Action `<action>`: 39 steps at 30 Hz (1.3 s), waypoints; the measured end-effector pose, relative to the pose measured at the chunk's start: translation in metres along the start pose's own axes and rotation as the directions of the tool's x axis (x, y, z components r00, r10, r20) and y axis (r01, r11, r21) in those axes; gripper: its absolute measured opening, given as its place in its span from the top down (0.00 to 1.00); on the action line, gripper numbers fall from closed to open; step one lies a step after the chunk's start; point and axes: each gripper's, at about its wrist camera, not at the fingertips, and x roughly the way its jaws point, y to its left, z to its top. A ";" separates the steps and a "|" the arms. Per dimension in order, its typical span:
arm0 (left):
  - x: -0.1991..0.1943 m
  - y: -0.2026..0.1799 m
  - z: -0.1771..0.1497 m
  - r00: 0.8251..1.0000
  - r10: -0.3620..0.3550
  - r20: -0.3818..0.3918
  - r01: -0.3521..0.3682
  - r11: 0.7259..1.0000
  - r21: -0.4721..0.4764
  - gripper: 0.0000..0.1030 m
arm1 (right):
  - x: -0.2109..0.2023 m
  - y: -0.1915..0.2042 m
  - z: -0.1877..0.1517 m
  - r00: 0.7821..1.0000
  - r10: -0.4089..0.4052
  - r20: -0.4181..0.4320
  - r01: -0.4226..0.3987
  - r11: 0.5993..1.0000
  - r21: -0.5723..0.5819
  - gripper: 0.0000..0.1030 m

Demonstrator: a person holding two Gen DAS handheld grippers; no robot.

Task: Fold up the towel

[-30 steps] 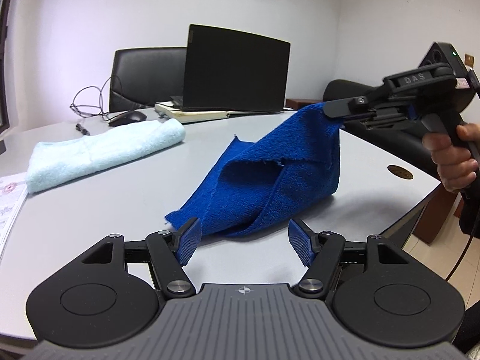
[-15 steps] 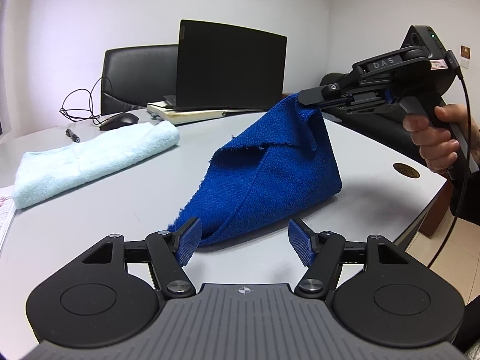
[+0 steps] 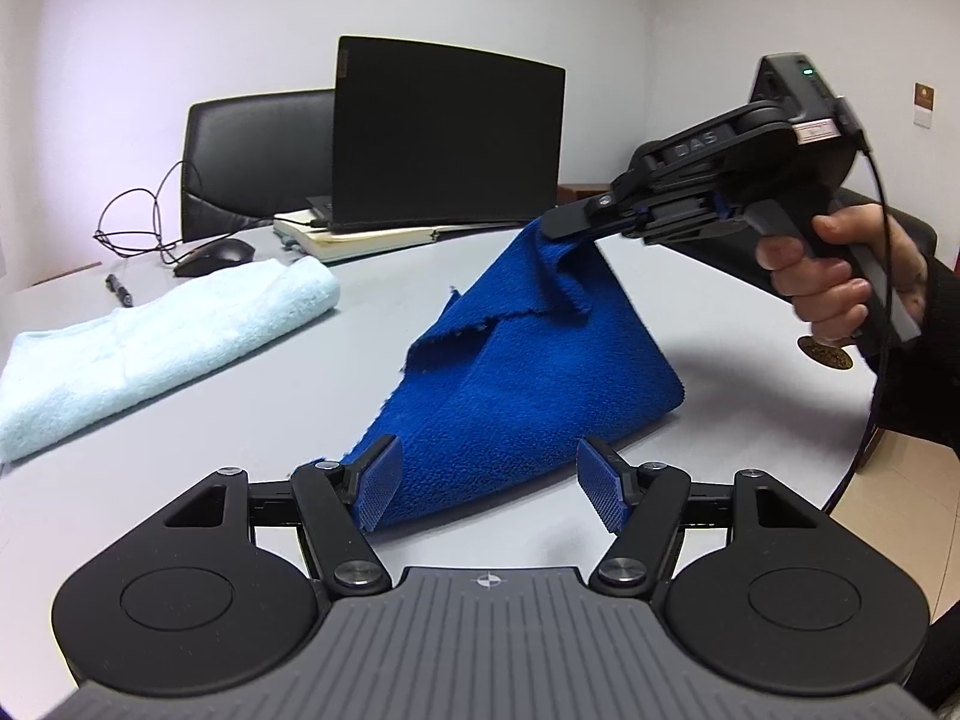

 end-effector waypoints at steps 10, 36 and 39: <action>0.019 0.002 0.006 1.000 -0.021 -0.018 0.021 1.000 0.006 0.35 | 0.032 -0.031 0.015 0.997 0.001 -0.080 0.005 0.997 0.074 0.91; 0.021 0.000 -0.003 0.996 -0.019 -0.084 0.017 1.000 -0.024 0.33 | 0.076 -0.058 0.050 0.988 -0.015 -0.154 0.034 0.993 0.117 0.52; 0.021 0.002 -0.002 0.997 -0.023 -0.078 0.020 0.999 -0.033 0.33 | 0.080 -0.058 0.062 0.989 -0.026 -0.147 0.041 0.994 0.098 0.52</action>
